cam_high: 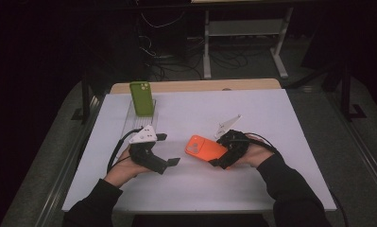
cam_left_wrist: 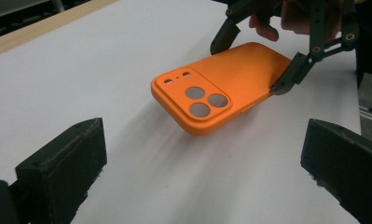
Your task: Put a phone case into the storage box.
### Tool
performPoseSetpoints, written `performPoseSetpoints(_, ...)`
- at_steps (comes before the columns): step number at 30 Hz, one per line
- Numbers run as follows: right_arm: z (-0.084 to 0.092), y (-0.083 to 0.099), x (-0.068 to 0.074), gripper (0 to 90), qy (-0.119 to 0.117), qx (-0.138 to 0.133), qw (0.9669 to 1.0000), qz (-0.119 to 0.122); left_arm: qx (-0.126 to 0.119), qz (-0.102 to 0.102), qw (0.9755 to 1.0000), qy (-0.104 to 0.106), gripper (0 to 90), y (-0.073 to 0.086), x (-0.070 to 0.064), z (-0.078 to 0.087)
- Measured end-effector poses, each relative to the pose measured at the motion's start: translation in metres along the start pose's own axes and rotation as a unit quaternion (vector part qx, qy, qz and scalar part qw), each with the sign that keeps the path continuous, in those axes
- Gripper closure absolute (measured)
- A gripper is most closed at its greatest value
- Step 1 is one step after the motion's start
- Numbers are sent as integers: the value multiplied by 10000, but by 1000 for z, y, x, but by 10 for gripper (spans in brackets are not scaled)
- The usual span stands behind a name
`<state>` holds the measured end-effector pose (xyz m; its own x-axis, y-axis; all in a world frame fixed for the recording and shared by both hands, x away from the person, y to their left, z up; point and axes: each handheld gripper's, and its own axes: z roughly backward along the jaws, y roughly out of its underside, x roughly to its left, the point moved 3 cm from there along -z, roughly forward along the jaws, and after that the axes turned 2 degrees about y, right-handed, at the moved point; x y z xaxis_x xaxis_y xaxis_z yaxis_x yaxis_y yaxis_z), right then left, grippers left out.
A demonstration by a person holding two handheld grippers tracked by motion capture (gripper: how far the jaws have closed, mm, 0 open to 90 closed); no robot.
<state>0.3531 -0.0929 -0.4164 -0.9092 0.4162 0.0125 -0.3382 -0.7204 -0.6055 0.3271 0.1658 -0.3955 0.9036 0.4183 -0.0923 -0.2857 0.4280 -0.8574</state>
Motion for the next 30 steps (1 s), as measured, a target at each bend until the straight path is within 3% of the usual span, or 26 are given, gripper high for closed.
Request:
performPoseSetpoints(5,3,3,-4,151,-107,88,9995,277,210,-377,9991,52,0,-8,1,-2)
performPoseSetpoints(9,8,3,-7,151,-167,124,9994,287,316,-589,9974,276,0,-18,0,-5)
performPoseSetpoints(13,14,3,-10,151,-252,157,9989,371,499,-807,9937,593,0,-28,2,-11)
performPoseSetpoints(19,18,4,-11,151,-403,101,9979,493,632,-890,9893,966,0,-41,10,-22)
performPoseSetpoints(21,17,3,-10,151,-434,80,9977,521,721,-929,9868,1114,0,-43,12,-23)
performPoseSetpoints(26,12,-1,-5,151,-560,62,9961,682,689,-1024,9844,1252,0,-46,12,-27)
performPoseSetpoints(30,11,-3,1,152,-590,69,9952,780,818,-1192,9793,1419,0,-45,5,-32)
